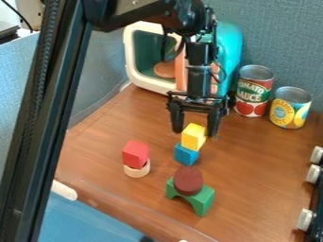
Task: Put the yellow cube on top of the blue cube
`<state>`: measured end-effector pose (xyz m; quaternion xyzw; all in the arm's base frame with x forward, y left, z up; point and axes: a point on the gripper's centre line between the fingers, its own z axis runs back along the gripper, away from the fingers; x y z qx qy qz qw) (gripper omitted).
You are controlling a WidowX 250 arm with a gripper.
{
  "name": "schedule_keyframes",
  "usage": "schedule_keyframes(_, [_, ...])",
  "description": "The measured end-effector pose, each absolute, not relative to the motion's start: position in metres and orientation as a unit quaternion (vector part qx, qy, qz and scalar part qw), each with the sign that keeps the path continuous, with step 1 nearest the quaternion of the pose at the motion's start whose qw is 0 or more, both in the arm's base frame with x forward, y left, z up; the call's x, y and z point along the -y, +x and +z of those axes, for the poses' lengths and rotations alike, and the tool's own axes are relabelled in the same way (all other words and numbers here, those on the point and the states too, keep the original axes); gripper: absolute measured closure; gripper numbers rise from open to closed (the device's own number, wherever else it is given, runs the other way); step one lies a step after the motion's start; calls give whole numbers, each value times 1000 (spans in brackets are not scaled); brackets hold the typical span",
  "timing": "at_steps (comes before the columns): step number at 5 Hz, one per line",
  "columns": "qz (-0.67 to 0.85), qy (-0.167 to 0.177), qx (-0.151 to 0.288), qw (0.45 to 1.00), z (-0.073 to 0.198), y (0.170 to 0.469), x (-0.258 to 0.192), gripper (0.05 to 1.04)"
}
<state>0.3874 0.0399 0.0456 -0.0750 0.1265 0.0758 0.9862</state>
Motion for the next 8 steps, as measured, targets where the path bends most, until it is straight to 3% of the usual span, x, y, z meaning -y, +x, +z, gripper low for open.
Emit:
schedule_keyframes(1, [68, -86, -122, 986, 48, 388, -38, 83])
schedule_keyframes(3, [51, -62, -27, 996, 118, 391, -38, 83])
schedule_keyframes(4, [54, -35, 8, 998, 152, 381, -41, 83])
schedule_keyframes(5, [46, 15, 28, 998, 163, 364, -41, 83])
schedule_keyframes(6, [11, 47, 23, 999, 150, 360, -41, 83])
schedule_keyframes(8, [9, 48, 24, 999, 150, 360, -41, 83])
